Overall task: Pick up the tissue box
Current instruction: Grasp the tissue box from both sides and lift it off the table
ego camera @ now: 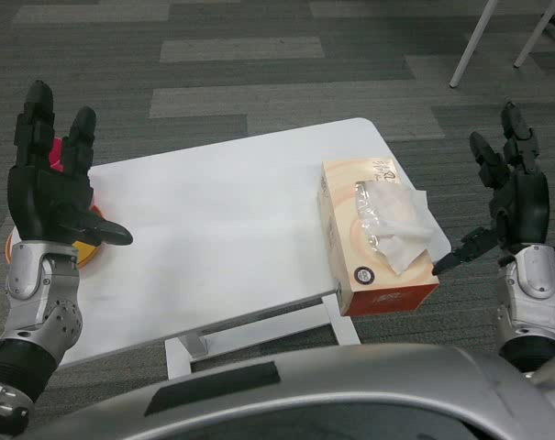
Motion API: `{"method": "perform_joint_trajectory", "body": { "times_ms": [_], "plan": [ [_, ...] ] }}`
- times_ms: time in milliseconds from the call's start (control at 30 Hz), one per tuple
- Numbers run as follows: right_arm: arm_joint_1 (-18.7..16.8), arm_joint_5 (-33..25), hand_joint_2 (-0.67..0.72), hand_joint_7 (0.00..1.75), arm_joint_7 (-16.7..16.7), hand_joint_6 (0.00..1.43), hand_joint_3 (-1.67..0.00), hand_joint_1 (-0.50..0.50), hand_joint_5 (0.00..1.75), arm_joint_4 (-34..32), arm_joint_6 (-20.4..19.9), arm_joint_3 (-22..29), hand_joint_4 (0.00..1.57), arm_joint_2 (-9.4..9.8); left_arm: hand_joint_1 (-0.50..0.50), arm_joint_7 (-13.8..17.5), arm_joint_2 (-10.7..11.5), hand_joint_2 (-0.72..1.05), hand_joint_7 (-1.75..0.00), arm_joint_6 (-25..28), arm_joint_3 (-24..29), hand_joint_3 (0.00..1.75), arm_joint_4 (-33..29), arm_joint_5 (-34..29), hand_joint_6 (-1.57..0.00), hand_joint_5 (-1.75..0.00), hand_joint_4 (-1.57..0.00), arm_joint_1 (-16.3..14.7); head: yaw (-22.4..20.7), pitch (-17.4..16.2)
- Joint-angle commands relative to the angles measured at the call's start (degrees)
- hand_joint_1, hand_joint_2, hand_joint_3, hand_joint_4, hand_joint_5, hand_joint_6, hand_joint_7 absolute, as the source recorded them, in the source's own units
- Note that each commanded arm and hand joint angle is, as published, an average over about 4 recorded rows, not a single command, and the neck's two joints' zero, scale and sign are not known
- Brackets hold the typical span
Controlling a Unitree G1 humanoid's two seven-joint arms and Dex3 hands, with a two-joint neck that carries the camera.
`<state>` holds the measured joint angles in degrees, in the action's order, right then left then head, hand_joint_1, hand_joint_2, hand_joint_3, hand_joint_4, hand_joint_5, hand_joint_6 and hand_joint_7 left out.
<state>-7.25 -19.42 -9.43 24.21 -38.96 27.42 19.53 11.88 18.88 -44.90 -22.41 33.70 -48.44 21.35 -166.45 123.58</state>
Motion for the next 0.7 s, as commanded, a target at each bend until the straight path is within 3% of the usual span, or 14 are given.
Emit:
{"method": "perform_joint_trajectory", "body": {
  "times_ms": [33, 267, 700],
  "plan": [
    [-1.10, -0.44, 0.72, 0.24, -2.00, 0.00, 0.00, 0.04, 0.00, 1.63, 0.60, 0.84, 0.51, 0.47, 0.50, -0.20, 0.19, -0.37, -0.07, -0.76, 0.53, 0.00, 0.00, 0.14, 0.00, -0.41, 0.00, -0.61, -0.14, 0.09],
    [-2.42, -0.36, 0.72, 0.31, -5.87, 0.00, 0.00, 0.08, 0.00, 3.91, 0.91, 0.93, 0.55, 0.42, 0.50, -0.20, 0.19, -0.37, -0.07, -0.81, 0.40, 0.00, -0.04, 0.18, 0.00, -0.41, 0.00, -0.78, 0.09, 0.26],
    [-2.86, -0.14, 0.72, 0.35, -9.03, 0.00, 0.00, 0.08, 0.00, 8.26, 0.91, 1.45, 0.54, -0.63, 0.50, -0.20, -0.07, -0.37, -0.07, -0.81, 0.26, 0.00, -0.04, 0.32, 0.00, -0.41, 0.00, -0.78, 1.58, 0.80]
  ]
}}
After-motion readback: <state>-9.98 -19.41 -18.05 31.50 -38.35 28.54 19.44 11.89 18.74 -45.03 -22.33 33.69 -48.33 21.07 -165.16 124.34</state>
